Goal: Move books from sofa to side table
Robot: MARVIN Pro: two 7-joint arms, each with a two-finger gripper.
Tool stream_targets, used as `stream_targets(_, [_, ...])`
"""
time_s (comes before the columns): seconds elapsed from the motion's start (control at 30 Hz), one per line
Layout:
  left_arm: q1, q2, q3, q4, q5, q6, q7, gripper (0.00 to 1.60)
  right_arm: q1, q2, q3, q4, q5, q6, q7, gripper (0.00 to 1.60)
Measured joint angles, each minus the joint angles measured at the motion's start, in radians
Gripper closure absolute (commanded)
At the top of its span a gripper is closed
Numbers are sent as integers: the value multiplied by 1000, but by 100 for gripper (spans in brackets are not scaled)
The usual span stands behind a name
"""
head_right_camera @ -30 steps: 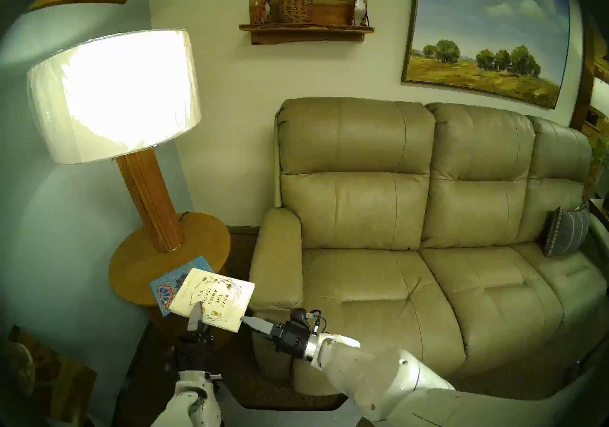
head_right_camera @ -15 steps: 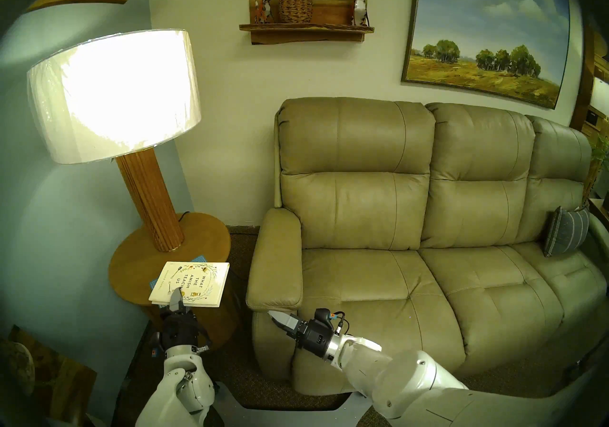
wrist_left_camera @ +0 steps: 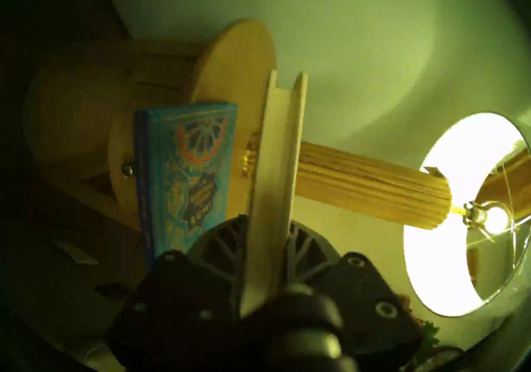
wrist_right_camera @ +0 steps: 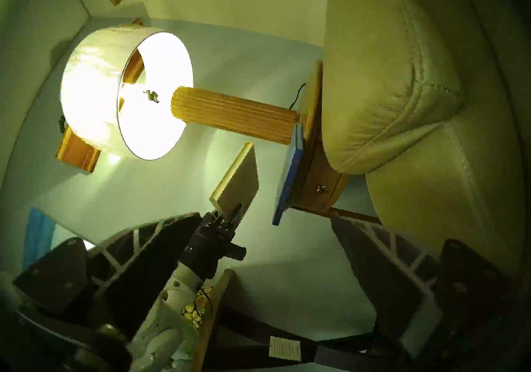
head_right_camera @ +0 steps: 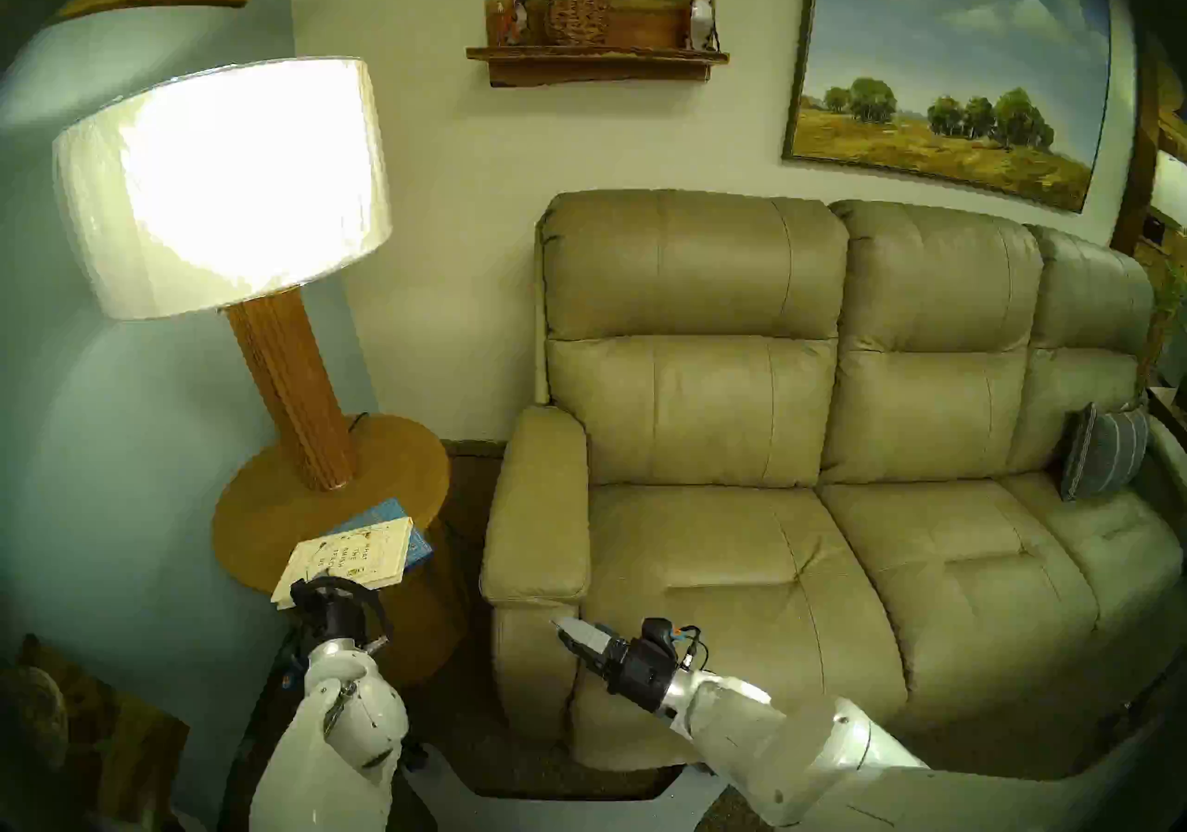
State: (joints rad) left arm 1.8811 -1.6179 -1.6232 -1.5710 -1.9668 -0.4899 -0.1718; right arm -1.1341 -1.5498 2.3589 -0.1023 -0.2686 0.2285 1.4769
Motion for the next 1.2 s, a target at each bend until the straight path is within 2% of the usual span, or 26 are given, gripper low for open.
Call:
stream_targets(0.27, [-61,20,-5,34,15,-59,148,160,-4,10,-1,0,7,7,0,0])
stream_targets(0.3, [-73,24,-6,40,16,-63,165,156,-3,12,-1,0,8,8,0,0])
stream_targets(0.33, [-86,28,-6,43,18,-67,182,143,-3,13,-1,0,9,9,0,0])
stream_targets(0.37, [-92,30,-6,45,18,-69,189,141,-3,13,-1,0,9,10,0,0])
stream_targets(0.4, [-104,33,-6,51,20,-72,203,130,-3,14,-1,0,10,11,0,0])
stream_targets(0.43, [-113,36,-4,55,21,-74,211,129,-3,14,-1,0,10,11,0,0])
stream_targets(0.47, [-129,40,-2,65,23,-79,228,120,-3,14,-1,0,11,13,0,0])
stream_targets(0.6, [-168,49,6,96,25,-86,263,120,-2,13,-2,0,12,15,0,0])
stream_targets(0.63, [-189,54,7,113,25,-89,278,110,-2,12,-2,0,12,16,0,0])
stream_targets(0.67, [-202,57,7,123,25,-89,287,107,-2,12,-2,0,13,17,0,0])
stream_targets(0.7, [-217,61,8,134,25,-90,296,92,-2,12,-2,0,13,17,0,0])
stream_targets(0.8, [-245,64,8,158,18,-90,313,95,-1,12,-3,0,14,18,0,0])
stream_targets(0.87, [-269,64,2,180,3,-89,329,84,-1,12,-5,0,15,19,0,0])
stream_targets(0.9, [-277,64,-1,184,-2,-87,333,84,0,11,-6,0,16,19,0,0])
stream_targets(0.93, [-285,64,-4,189,-7,-85,338,61,0,11,-7,0,16,19,0,0])
stream_targets(1.03, [-303,64,-16,188,-26,-79,353,45,2,10,-11,0,17,17,0,0])
stream_targets(1.2, [-313,65,-35,164,-49,-68,375,52,3,9,-16,0,19,11,0,0])
